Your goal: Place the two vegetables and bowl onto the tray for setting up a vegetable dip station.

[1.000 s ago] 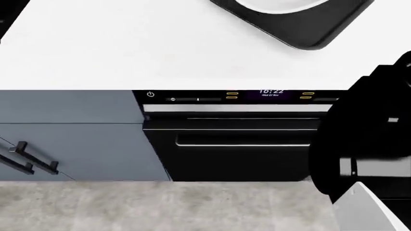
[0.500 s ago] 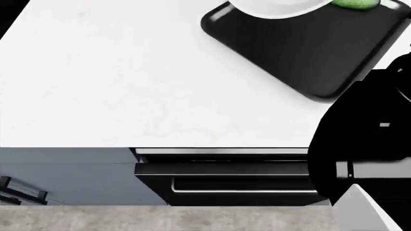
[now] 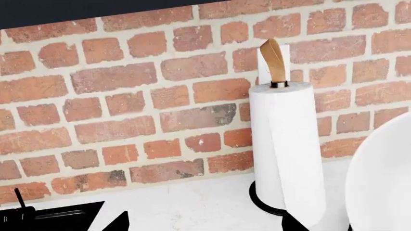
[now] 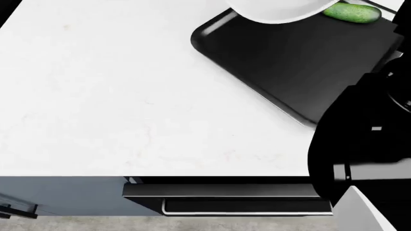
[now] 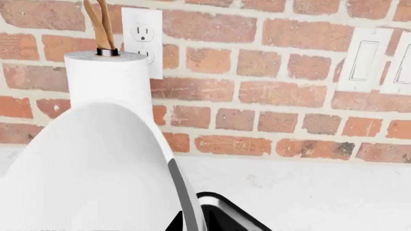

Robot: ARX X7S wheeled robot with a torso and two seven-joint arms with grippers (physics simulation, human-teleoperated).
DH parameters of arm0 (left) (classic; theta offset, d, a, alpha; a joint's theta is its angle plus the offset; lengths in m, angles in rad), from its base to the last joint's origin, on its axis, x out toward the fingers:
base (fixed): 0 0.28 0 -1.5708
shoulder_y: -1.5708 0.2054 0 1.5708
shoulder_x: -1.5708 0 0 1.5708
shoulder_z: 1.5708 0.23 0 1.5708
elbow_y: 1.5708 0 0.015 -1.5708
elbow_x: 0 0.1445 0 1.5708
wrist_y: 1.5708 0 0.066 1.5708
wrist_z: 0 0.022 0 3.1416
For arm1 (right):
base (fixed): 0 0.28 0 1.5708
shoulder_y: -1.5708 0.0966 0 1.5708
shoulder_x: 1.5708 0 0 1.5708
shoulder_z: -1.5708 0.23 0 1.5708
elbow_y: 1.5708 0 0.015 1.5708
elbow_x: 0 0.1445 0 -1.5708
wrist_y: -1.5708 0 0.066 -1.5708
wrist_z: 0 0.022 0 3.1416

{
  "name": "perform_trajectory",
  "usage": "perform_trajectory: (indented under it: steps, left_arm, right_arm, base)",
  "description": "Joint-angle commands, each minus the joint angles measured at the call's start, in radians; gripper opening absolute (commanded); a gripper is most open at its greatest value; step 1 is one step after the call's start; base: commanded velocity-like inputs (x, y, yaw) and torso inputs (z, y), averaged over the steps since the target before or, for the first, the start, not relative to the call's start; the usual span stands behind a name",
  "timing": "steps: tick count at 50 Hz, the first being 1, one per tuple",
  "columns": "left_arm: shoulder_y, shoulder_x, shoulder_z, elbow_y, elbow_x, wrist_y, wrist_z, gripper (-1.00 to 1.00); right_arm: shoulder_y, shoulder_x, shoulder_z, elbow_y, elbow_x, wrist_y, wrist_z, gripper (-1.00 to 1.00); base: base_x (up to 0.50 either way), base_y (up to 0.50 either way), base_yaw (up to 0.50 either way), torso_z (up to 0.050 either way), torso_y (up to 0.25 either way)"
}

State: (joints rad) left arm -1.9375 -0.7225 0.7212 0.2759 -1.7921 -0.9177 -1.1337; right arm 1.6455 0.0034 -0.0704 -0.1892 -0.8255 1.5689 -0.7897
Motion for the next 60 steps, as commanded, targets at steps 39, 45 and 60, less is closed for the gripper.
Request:
perform_trajectory:
  steps: [39,45,60]
  left_arm:
    - [0.005,-0.001,0.007,-0.001,0.006,-0.002,-0.003,1.00]
    - [0.004,-0.001,0.007,-0.001,0.003,-0.002,-0.004,1.00]
    - [0.009,0.000,0.009,-0.004,0.010,0.000,0.000,1.00]
  right_arm:
    - [-0.102,0.005,0.045,0.179,-0.655,-0.011,-0.642,-1.00]
    - [-0.122,0.013,0.065,0.182,-0.676,-0.020,-0.655,-1.00]
    - [-0.117,0.015,0.100,0.194,-0.702,-0.030,-0.670,-1.00]
  base:
    - [0.00,0.00,0.00,0.000,0.001]
    - [0.00,0.00,0.00,0.000,0.000]
    - [0.00,0.00,0.00,0.000,0.001]
